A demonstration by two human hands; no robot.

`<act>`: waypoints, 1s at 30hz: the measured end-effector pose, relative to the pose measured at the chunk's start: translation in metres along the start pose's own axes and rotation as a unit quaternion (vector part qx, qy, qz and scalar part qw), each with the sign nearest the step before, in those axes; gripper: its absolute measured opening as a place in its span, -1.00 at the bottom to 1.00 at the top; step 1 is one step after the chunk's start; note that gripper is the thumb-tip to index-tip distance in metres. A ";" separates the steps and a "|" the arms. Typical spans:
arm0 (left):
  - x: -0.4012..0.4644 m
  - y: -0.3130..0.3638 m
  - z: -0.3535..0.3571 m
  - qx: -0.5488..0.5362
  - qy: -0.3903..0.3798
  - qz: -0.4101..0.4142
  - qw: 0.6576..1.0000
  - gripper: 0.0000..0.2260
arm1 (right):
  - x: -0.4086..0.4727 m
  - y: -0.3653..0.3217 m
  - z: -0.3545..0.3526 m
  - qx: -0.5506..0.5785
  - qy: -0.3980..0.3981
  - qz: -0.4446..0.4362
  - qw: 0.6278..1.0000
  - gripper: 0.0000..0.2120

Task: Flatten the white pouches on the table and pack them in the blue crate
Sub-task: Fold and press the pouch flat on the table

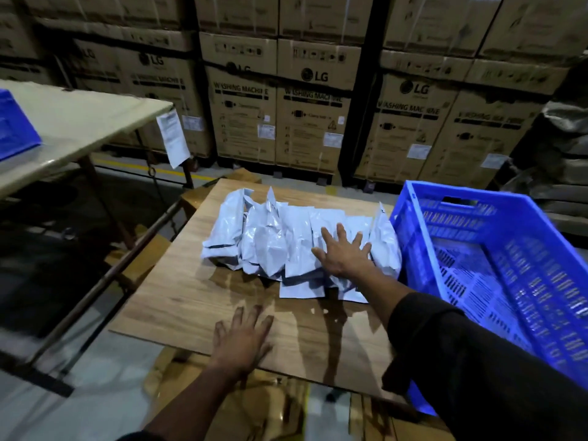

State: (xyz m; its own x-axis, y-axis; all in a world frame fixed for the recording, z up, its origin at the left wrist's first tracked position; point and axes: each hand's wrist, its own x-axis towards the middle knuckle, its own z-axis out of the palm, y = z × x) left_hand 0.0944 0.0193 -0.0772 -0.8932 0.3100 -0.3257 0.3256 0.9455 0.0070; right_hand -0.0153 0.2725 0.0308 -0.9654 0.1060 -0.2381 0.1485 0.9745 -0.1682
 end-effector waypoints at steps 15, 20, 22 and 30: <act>0.005 -0.004 -0.003 0.010 -0.006 0.031 0.999 -0.46 | -0.008 -0.007 0.011 0.140 0.151 0.020 0.978 -0.37; 0.002 -0.012 0.012 -0.018 0.032 0.017 0.999 -0.37 | -0.097 -0.012 0.068 0.192 0.323 -0.149 0.914 -0.39; 0.002 -0.017 0.020 -0.059 0.064 0.024 0.996 -0.41 | -0.125 -0.004 0.097 0.191 0.317 -0.201 0.907 -0.39; -0.020 -0.007 0.019 -0.155 0.194 0.027 0.968 -0.51 | -0.146 0.056 0.144 -0.145 0.077 -0.271 0.948 -0.32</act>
State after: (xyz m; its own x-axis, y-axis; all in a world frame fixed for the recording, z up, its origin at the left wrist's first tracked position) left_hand 0.1157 0.0044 -0.0886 -0.9460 0.3179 0.0626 0.3209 0.8925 0.3171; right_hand 0.1646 0.2827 -0.0816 -0.9059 -0.4210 -0.0453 -0.4229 0.9048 0.0495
